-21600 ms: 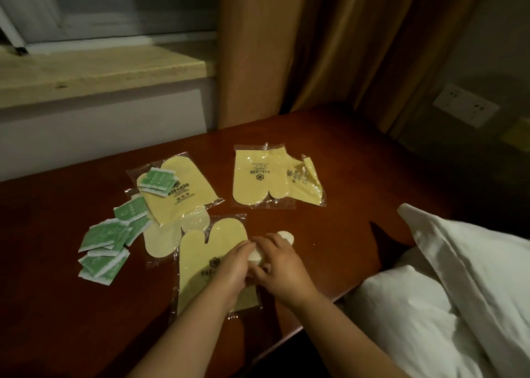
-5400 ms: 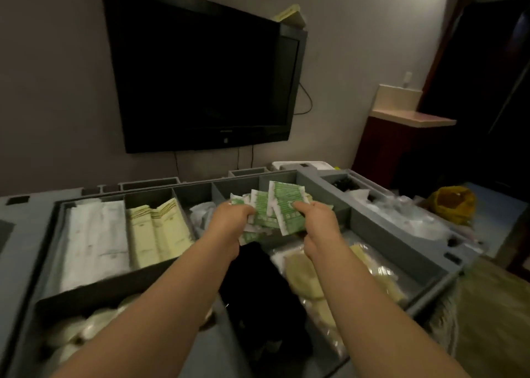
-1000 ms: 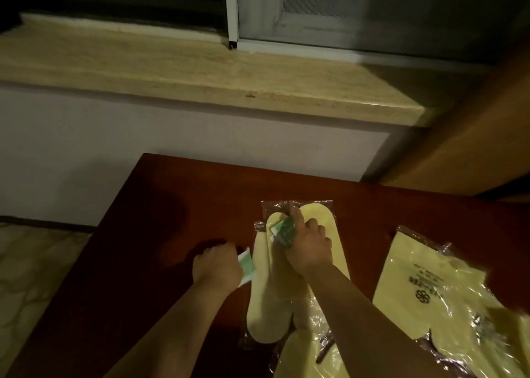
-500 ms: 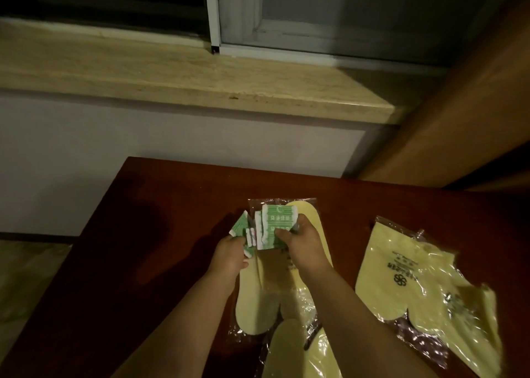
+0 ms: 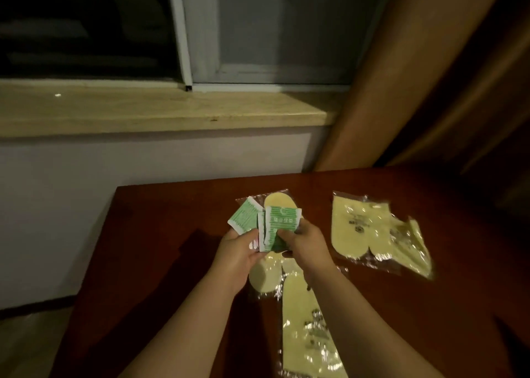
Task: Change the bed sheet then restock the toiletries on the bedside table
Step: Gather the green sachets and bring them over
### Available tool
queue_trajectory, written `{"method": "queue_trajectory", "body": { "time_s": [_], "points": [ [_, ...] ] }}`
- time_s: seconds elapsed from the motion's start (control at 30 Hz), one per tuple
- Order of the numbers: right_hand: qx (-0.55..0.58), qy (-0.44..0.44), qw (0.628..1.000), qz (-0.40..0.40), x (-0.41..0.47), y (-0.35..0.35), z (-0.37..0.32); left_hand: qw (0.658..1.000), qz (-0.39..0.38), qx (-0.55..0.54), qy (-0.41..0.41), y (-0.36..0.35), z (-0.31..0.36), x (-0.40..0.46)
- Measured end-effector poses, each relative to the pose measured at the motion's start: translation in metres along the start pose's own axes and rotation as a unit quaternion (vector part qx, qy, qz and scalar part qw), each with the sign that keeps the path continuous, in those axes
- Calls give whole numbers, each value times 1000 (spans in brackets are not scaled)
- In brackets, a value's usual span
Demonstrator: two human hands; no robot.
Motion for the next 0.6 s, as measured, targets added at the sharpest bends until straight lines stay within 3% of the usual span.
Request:
{"method": "queue_trajectory", "body": {
  "time_s": [0.2, 0.33, 0.47, 0.6],
  "points": [
    [115, -15, 985, 126, -115, 33, 56, 990, -128, 55, 34, -18, -24, -88],
    [152, -13, 969, 192, -206, 79, 94, 959, -258, 79, 89, -69, -51, -179],
    [203, 5, 919, 338, -330, 162, 145, 895, -418, 83, 134, -143, -85, -303],
    [210, -3, 850, 483, -491, 218, 206, 791, -578, 113, 167, -188, -132, -464]
  ]
}}
Point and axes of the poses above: each hand's wrist, its own x-axis towards the middle knuckle, its own y-axis out of the back of the hand, z = x × y, the point moved 9 cm from there along x, towards the middle knuckle, and after that the axes turned 12 degrees about -y, right-handed, at the moved point
